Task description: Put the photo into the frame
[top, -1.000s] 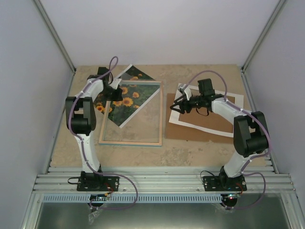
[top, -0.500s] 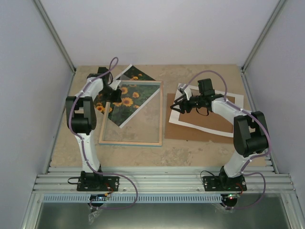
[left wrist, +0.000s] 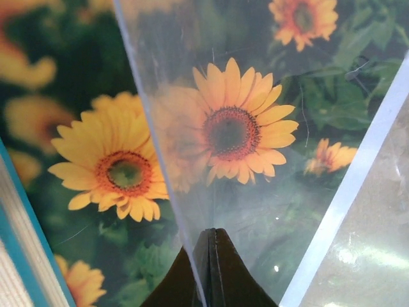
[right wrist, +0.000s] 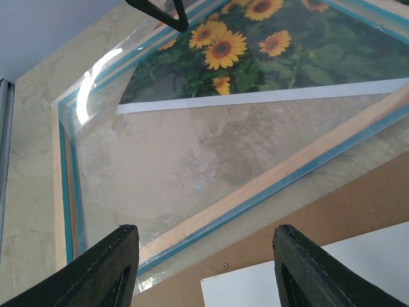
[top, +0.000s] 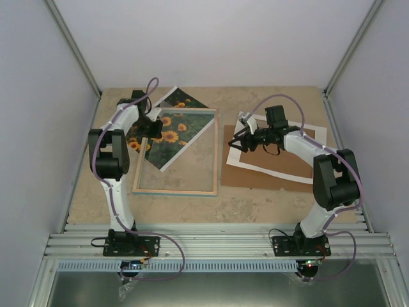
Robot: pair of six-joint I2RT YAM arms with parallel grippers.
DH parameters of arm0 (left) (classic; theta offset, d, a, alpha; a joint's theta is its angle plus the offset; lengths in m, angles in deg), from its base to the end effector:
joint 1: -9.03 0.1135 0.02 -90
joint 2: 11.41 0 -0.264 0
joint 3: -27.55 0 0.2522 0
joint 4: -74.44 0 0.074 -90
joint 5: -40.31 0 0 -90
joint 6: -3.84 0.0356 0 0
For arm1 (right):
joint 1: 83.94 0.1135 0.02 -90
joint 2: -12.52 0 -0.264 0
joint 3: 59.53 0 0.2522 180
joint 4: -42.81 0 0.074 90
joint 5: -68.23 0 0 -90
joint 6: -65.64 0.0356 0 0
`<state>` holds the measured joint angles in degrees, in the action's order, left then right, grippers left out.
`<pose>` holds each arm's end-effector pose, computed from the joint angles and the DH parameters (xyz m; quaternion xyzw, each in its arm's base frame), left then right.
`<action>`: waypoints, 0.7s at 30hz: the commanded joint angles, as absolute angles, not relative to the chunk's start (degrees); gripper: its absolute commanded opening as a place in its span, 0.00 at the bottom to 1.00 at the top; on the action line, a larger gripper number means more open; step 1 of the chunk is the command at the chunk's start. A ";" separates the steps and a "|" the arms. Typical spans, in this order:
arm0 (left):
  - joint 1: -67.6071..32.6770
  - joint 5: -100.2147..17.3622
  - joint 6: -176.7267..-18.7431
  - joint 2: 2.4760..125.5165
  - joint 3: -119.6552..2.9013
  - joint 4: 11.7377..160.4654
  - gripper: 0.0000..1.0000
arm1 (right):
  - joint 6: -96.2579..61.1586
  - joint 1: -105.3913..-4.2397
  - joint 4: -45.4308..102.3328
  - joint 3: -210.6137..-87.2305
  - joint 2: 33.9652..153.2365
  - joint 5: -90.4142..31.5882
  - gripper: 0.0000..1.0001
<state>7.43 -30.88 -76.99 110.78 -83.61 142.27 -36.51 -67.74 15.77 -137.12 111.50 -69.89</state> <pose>0.4285 -0.0235 0.1830 0.1079 0.9761 -0.1560 0.1063 0.3392 0.1261 0.2091 -0.3493 0.7923 0.3924 0.3104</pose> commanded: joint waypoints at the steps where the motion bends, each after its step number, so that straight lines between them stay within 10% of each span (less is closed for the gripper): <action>1: 7.72 -37.88 -77.58 111.37 -82.46 144.34 0.00 | -36.83 -67.59 16.56 -138.41 112.29 -69.94 0.59; 21: 7.71 -38.11 -80.56 111.13 -82.54 147.28 0.00 | -37.46 -67.59 16.65 -138.32 112.19 -69.94 0.59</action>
<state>7.45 -33.24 -79.96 110.76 -83.44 142.73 -36.75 -67.74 15.77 -137.14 111.56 -69.89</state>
